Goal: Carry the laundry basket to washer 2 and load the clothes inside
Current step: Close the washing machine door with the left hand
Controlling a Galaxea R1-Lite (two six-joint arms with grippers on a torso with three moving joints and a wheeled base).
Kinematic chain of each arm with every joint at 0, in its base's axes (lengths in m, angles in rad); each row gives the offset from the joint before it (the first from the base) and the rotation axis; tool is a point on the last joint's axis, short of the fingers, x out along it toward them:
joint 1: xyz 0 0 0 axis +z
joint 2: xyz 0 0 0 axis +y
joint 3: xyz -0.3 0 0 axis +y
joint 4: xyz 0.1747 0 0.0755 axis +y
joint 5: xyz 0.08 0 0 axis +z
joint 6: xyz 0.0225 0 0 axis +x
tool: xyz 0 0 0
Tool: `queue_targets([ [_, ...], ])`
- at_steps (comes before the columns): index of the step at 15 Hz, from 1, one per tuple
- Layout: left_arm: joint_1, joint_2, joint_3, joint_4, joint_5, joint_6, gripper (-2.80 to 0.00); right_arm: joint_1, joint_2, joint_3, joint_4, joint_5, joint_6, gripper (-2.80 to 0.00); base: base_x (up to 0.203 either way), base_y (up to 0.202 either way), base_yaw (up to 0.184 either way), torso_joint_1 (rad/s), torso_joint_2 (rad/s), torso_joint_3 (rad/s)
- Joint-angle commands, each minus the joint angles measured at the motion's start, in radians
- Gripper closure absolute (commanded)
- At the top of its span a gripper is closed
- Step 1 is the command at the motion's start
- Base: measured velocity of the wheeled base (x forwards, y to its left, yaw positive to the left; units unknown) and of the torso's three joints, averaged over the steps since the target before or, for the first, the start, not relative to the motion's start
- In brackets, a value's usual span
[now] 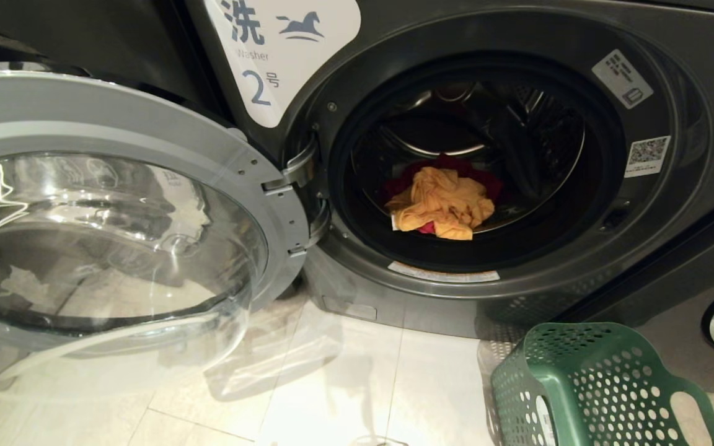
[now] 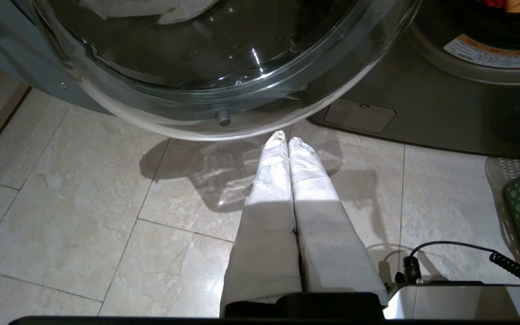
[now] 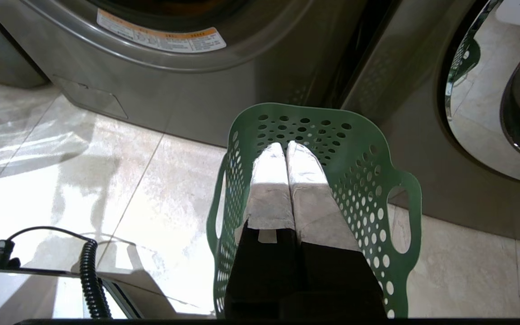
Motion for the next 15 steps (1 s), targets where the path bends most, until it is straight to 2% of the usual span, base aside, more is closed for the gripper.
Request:
queue_targets([
  [1,0.0,0.002,0.0,-0.001,0.001,0.0,0.0,0.0,0.002,0.0,0.0,0.001,-0.006,0.0,0.0,0.0,0.0,0.002,0.0,0.199],
  [15,0.0,0.001,0.0,0.001,0.001,-0.002,0.0,0.0,0.002,0.0,0.0,0.001,-0.002,0.0,0.0,0.0,0.0,0.003,0.0,0.204],
])
